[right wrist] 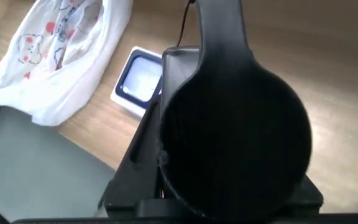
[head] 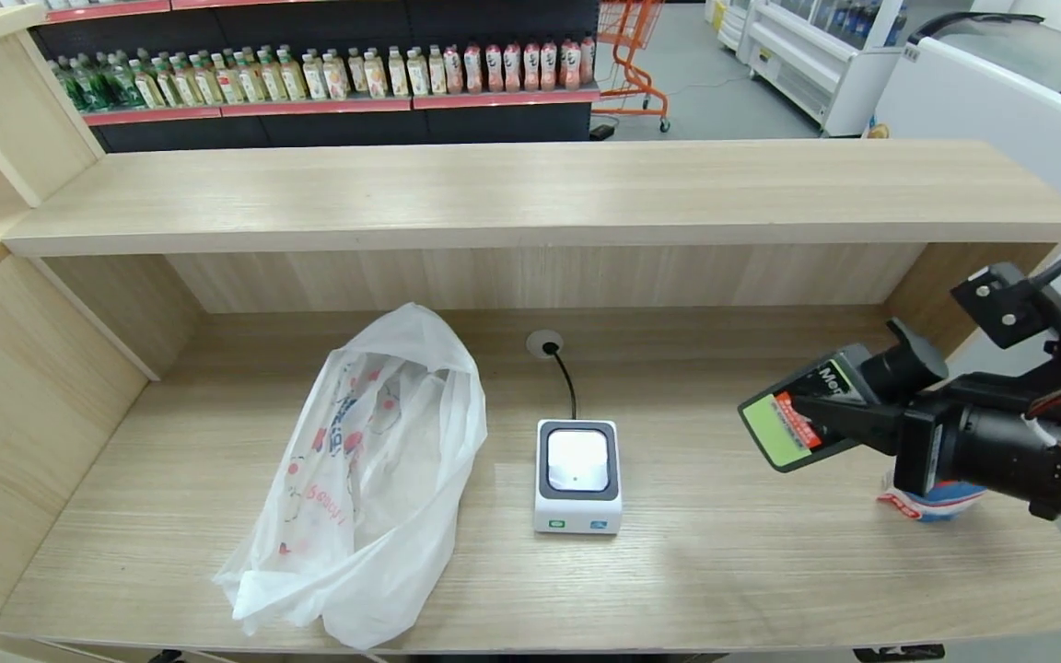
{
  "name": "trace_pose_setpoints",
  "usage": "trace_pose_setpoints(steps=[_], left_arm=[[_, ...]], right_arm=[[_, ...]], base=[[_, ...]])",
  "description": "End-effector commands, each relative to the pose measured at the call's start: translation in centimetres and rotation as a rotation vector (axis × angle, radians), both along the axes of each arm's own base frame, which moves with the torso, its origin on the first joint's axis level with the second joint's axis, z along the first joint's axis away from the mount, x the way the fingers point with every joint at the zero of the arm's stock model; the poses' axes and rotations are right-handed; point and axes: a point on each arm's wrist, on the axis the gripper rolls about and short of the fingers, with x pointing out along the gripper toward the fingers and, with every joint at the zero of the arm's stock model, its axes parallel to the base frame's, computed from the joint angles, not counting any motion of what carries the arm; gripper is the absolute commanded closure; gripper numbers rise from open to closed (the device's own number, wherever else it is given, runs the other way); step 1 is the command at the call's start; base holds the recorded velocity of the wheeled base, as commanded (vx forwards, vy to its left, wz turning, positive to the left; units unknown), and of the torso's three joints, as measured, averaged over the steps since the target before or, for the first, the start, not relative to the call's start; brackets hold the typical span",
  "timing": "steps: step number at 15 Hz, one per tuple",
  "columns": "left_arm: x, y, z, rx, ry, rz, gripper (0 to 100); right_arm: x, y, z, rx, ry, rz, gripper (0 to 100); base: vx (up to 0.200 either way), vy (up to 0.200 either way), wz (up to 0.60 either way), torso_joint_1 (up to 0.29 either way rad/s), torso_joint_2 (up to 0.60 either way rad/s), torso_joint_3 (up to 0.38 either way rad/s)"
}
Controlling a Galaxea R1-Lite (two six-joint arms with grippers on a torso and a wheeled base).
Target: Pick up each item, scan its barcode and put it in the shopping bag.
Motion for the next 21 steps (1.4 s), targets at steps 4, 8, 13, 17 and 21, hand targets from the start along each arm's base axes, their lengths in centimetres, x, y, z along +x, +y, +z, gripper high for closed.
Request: trace_pose_setpoints(steps=[4,8,13,17,21], left_arm=[[0.0,0.0,0.0,0.012,0.001,0.000,0],[0.0,0.0,0.0,0.012,0.000,0.000,0],[0.0,0.0,0.0,0.009,0.001,0.000,0],[0.0,0.0,0.0,0.009,-0.001,0.000,0],[0.0,0.0,0.0,0.009,0.001,0.000,0]], right_arm=[[-0.3,0.9,0.2,0.167,0.112,-0.001,100],[0.1,2.5,2.0,0.331,0.178,0.069,100],[0.9,4.5,1.1,0.347,0.267,0.162,100],[2.2,5.2,-1.3,0.308,0.358,0.133,100],[3.4,7.3,-1.8,0.291,0.382,0.180,100]], base=[[0.000,0.050,0.00,-0.003,0.00,0.003],[0.000,0.200,0.00,0.008,0.01,0.000],[0.000,0.120,0.00,0.002,0.00,0.001],[0.000,0.000,0.00,0.000,0.00,0.000],[0.000,0.000,0.00,0.000,0.00,0.000]])
